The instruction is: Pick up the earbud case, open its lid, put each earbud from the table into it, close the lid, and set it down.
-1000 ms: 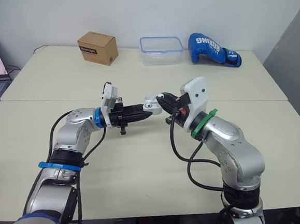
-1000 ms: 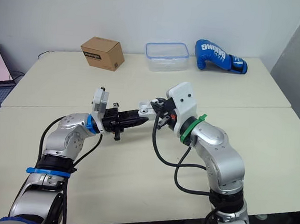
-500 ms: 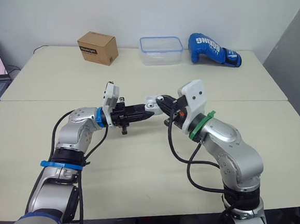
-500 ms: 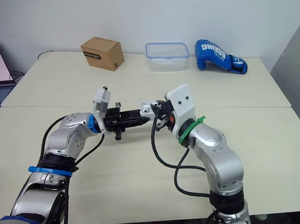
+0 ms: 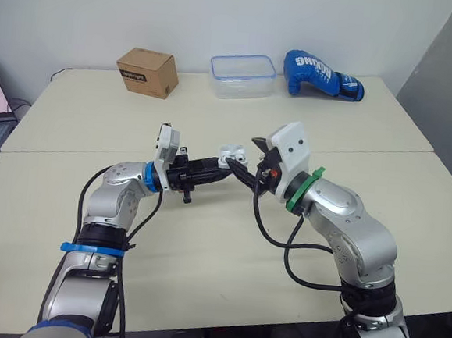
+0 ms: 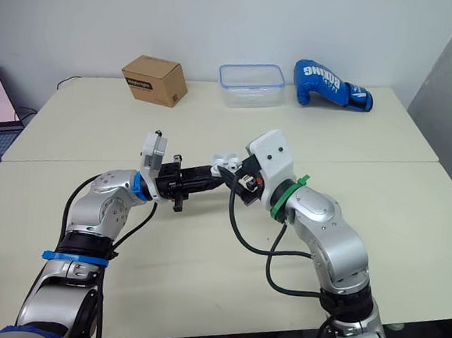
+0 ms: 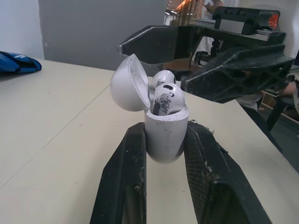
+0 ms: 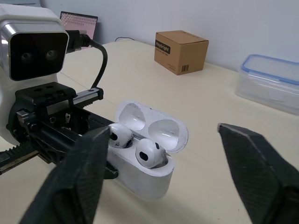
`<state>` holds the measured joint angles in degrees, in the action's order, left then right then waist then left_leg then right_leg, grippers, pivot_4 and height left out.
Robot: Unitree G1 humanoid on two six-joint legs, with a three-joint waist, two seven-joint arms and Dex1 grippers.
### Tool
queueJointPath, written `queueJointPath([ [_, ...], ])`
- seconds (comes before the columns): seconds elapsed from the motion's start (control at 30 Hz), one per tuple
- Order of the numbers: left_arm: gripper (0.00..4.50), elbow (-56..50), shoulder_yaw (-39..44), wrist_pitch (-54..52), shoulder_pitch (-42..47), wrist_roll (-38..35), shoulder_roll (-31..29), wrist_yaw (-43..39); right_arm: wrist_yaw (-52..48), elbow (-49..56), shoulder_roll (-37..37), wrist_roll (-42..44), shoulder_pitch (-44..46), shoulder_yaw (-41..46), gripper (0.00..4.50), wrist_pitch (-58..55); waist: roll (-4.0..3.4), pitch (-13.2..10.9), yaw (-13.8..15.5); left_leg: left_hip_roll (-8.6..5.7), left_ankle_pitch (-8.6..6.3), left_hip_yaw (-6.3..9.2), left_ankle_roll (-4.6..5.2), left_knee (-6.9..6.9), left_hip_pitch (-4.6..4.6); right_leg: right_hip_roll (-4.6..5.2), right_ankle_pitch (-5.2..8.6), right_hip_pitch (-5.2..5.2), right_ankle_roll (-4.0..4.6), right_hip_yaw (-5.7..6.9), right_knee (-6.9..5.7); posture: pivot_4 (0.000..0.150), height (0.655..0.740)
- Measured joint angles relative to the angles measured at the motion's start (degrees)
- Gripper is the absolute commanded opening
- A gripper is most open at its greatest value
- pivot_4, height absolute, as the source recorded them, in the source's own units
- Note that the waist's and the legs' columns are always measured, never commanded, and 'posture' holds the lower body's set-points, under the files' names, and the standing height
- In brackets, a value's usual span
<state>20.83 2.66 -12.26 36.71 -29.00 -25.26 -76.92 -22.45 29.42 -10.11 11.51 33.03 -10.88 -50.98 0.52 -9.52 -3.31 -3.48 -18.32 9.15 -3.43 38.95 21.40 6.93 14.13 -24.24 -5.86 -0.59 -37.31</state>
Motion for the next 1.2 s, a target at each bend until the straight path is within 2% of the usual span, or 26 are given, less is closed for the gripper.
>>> queueJointPath([
  [0.13, 0.76, -0.01, 0.00, 0.01, 0.00, 0.00, -0.01, -0.02, -0.84, -0.04, 0.17, 2.35, 0.49, 1.02, 4.47, 0.28, 0.00, 0.00, 0.00, 0.00, 0.00, 0.00, 0.00, 0.00, 0.00, 0.00, 0.00, 0.01, 0.00, -0.01, 0.00, 0.150, 0.7307],
  [0.27, 0.76, -0.02, 0.00, 0.02, -0.02, 0.00, -0.12, -0.18, -5.87, -0.11, -1.30, 12.63, 7.67, 8.73, 4.47, -4.96, 0.00, 0.00, 0.03, 0.00, 0.00, 0.05, 0.00, 0.00, 0.00, 0.00, 0.00, 0.05, 0.00, 0.05, 0.03, 0.150, 0.7307],
  [0.33, 0.76, -0.02, 0.01, 0.02, -0.02, 0.00, -0.22, -0.28, -8.49, -0.97, -4.19, 17.19, 11.78, 12.11, 3.92, -7.63, 0.00, 0.00, 0.05, 0.01, 0.00, 0.07, 0.01, -0.01, 0.00, 0.00, 0.00, 0.08, 0.00, 0.08, 0.08, 0.150, 0.7307],
  [0.47, 0.76, -0.03, 0.01, -0.04, -0.02, -0.04, -0.36, -0.92, -13.46, -10.33, -10.35, 19.10, 18.55, 13.40, 2.41, -7.68, 0.00, 0.00, 0.01, 0.01, 0.00, 0.03, 0.02, -0.06, -0.04, -0.01, 0.00, 0.09, 0.00, 0.07, 0.08, 0.150, 0.7307],
  [0.57, 0.76, -0.11, 0.01, -0.19, -0.01, -0.08, -0.37, -1.23, -19.15, -20.56, -14.17, 16.24, 22.06, 8.63, 1.30, -1.70, 0.00, 0.00, -0.20, 0.02, 0.00, -0.04, 0.02, -0.06, -0.05, -0.01, 0.00, 0.09, 0.00, 0.03, 0.08, 0.150, 0.7307],
  [0.67, 0.76, -0.75, 0.00, -0.62, -0.01, -0.12, -0.13, -1.16, -25.51, -31.87, -14.98, 11.45, 24.39, 2.45, 0.26, 7.07, 0.01, 0.00, -0.48, 0.02, 0.00, -0.05, 0.02, -0.04, -0.04, -0.01, 0.00, 0.08, 0.00, 0.02, 0.09, 0.150, 0.7307],
  [0.77, 0.76, -2.04, -0.03, -1.34, -0.03, -0.17, -0.01, -0.90, -31.08, -41.38, -14.71, 6.35, 25.76, -3.00, 0.26, 16.28, 0.01, -0.01, -0.60, 0.02, 0.00, -0.03, 0.01, -0.03, 0.00, 0.00, 0.00, 0.05, 0.00, 0.04, 0.11, 0.150, 0.7307],
  [0.93, 0.76, -3.38, -0.01, -2.45, -0.07, -0.21, -0.03, -0.45, -36.17, -52.20, -12.21, 0.84, 28.31, -6.62, 0.26, 26.64, 0.01, -0.01, -0.97, 0.03, 0.01, 0.01, 0.00, -0.02, 0.01, 0.00, 0.00, 0.03, 0.00, 0.06, 0.12, 0.150, 0.7307],
  [1.2, 0.76, -3.60, -0.01, -2.94, -0.12, -0.21, -0.15, -0.14, -41.45, -55.05, -10.43, -1.22, 28.66, -7.26, 0.26, 30.63, 0.00, -0.01, -1.02, 0.03, 0.01, 0.03, 0.00, -0.02, 0.01, 0.01, 0.00, 0.03, 0.00, 0.07, 0.12, 0.150, 0.7307],
])
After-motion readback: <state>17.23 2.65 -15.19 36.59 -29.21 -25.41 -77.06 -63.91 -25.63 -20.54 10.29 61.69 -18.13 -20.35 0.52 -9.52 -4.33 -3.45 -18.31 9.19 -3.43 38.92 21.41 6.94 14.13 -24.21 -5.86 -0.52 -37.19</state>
